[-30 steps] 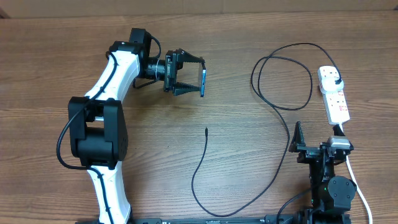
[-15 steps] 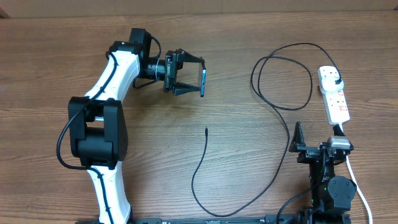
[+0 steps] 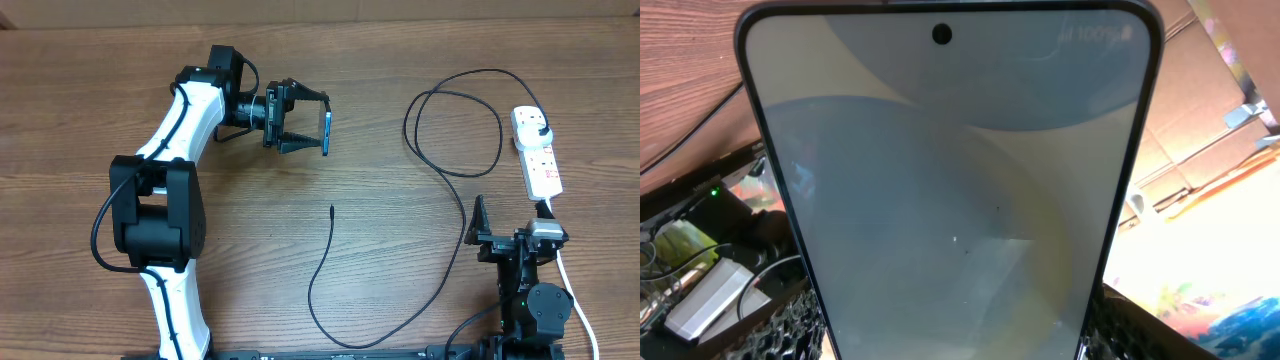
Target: Plug charger to phone and switch on socket
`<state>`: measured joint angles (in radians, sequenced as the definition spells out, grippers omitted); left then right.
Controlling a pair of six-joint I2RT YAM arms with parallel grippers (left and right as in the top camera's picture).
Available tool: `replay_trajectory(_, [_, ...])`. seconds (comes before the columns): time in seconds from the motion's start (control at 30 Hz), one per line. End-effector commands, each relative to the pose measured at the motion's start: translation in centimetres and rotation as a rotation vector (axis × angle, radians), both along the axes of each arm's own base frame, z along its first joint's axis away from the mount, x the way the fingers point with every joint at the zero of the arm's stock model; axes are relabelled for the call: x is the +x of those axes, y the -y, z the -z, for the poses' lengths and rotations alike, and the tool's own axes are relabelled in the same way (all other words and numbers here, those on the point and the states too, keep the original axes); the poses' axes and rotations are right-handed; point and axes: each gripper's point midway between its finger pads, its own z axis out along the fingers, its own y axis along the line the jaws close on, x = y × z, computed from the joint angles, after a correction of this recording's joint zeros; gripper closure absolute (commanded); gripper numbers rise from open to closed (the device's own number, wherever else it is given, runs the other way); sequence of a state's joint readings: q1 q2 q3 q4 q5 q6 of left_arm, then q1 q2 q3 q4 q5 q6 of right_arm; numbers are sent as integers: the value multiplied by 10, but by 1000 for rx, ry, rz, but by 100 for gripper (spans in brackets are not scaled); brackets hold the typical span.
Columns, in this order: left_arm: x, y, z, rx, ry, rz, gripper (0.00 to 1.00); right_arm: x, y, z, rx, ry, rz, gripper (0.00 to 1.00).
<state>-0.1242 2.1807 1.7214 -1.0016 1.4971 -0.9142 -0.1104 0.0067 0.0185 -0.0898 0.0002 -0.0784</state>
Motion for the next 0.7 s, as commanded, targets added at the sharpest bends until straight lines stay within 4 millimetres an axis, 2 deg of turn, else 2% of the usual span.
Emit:
replay_trajectory(0.0, [4,0,-15,-66,7,5,96,0,0,3,-1,-2,2,0])
replay_trajectory(0.67, [4,0,-15,-69,14,5,96,0,0,3,-1,-2,2,0])
